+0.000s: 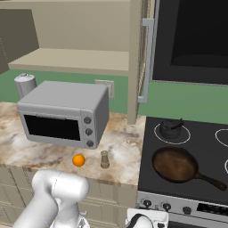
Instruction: Pick the pan from the cabinet and place it on the stove. Then turn on the stove burner for the pan.
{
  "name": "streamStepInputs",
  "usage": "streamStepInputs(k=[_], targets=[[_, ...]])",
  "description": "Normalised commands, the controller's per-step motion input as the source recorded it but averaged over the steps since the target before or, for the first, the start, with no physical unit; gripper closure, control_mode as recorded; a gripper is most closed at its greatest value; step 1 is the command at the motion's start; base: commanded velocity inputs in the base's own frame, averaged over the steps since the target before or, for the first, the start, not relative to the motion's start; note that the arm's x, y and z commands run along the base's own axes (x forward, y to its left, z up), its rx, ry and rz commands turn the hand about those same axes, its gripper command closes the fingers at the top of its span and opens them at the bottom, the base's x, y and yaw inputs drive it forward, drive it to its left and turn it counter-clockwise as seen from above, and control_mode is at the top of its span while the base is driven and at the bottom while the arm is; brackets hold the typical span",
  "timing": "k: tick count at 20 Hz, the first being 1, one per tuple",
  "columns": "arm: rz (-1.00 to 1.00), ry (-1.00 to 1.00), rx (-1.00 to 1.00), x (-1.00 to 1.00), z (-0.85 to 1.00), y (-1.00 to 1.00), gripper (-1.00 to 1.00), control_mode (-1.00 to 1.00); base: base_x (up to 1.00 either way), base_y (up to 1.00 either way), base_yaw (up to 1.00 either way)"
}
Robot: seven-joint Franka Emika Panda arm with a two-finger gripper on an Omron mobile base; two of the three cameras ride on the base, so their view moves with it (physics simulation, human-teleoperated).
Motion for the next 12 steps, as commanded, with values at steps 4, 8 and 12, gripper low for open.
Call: streamStepInputs(k=[4, 8, 12], targets=[[0.0, 0.0, 0.0, 0.01, -0.06, 0.0, -1.0, -1.0, 0.0, 0.0, 0.0], [0.0, 0.0, 0.0, 0.01, 0.0, 0.0, -1.0, -1.0, 0.0, 0.0, 0.0], [0.0, 0.0, 0.0, 0.0, 0.0, 0.0, -1.0, -1.0, 0.0, 0.0, 0.0]])
